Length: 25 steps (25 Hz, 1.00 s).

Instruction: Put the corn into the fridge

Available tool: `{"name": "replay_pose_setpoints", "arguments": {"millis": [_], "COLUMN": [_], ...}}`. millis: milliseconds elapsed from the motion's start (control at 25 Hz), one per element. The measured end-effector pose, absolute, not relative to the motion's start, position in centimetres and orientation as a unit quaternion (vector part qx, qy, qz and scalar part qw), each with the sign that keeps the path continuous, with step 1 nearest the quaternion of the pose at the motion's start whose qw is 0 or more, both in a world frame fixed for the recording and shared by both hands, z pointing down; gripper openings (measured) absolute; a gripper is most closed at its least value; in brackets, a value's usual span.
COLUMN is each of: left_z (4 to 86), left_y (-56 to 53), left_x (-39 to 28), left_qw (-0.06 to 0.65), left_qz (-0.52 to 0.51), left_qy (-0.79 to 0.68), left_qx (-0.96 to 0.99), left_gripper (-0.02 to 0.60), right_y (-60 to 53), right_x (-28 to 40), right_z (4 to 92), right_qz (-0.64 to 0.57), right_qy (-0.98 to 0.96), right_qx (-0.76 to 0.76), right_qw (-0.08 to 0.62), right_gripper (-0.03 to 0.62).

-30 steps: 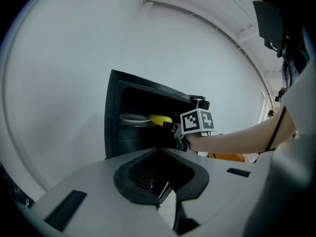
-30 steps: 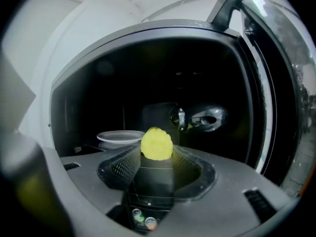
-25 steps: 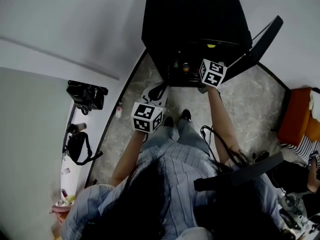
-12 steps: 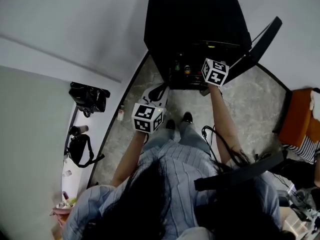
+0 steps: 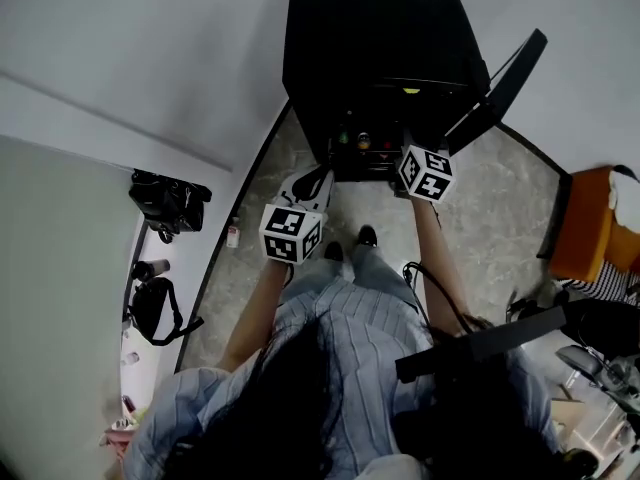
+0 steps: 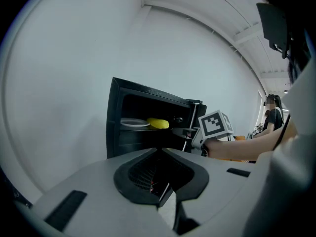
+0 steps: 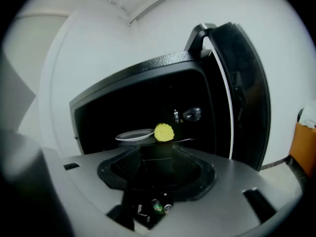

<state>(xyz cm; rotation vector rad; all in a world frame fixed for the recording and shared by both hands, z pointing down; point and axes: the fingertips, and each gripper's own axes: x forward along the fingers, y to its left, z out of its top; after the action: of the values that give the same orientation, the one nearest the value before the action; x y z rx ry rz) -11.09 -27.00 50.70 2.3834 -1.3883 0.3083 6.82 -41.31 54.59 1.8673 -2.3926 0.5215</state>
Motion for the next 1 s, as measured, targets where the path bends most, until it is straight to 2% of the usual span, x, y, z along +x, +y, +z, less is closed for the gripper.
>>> {"name": "replay_pose_setpoints", "arguments": {"millis": [560, 1000], "left_z": [50.6, 51.6], "left_y": [-23.7, -19.7], "left_x": [-11.7, -8.4], "left_qw": [0.198, 0.217], "left_qz": [0.069, 0.068], "left_qy": [-0.456, -0.398], "left_qx": [0.865, 0.889], "left_gripper": [0.034, 0.034], "right_y": [-28.7, -21.3], "right_x": [1.3, 1.3], "right_z": [50.2, 50.9], "right_qz": [0.203, 0.238], "right_qy": [-0.812, -0.806], "right_qx": [0.546, 0.542], "right_qw": [-0.008, -0.010], "right_gripper": [0.199, 0.183]}}
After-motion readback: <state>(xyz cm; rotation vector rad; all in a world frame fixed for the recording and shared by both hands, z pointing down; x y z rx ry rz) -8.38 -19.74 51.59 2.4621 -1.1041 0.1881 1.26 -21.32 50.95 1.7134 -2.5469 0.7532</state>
